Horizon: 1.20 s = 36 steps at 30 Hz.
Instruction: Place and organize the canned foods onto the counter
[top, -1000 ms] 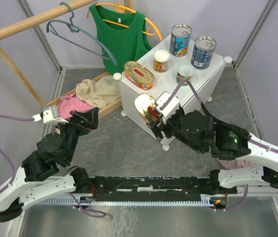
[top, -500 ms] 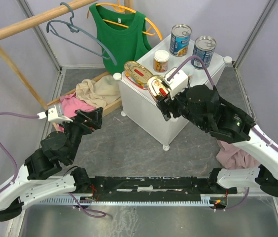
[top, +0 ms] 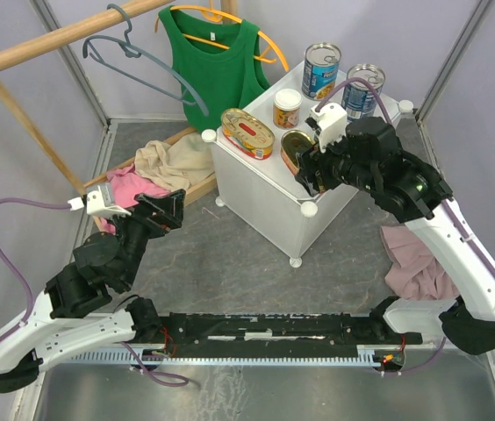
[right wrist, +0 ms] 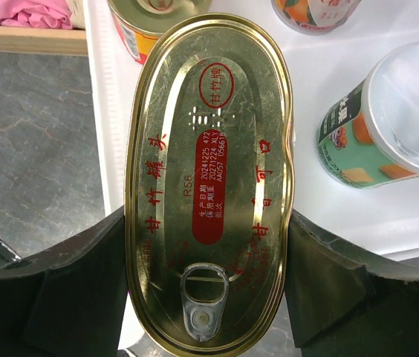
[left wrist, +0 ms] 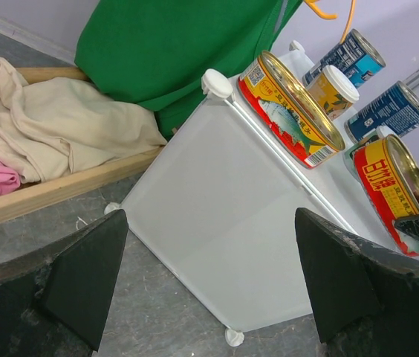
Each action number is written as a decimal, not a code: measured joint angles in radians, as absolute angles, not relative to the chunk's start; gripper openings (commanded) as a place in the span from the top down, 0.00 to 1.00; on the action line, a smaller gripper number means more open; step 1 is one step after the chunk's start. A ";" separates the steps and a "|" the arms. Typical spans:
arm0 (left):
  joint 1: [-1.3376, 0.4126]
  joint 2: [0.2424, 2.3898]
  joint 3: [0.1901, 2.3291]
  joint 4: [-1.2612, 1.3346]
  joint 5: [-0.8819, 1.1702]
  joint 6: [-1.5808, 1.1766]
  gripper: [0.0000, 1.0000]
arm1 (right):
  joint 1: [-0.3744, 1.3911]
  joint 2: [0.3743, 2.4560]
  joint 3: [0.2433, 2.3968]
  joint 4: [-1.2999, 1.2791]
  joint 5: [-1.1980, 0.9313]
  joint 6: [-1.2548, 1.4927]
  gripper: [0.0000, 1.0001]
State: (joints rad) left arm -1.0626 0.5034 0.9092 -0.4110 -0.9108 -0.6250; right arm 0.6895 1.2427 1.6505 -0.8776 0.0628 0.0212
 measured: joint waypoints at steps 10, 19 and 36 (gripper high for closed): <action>-1.063 0.503 0.909 -0.409 -0.911 -0.625 0.01 | 0.583 1.299 1.664 -0.921 -0.154 0.019 0.99; -1.063 0.513 0.909 -0.395 -0.911 -0.624 0.01 | 0.551 1.312 1.680 -0.948 -0.212 0.014 0.99; -1.063 0.519 0.909 -0.386 -0.911 -0.624 0.01 | 0.535 1.327 1.698 -0.970 -0.244 0.010 0.99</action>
State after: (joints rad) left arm -1.0626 0.5190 0.9092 -0.3862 -0.9108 -0.6243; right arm 0.5346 1.3273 1.6978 -0.9699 -0.2436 0.0097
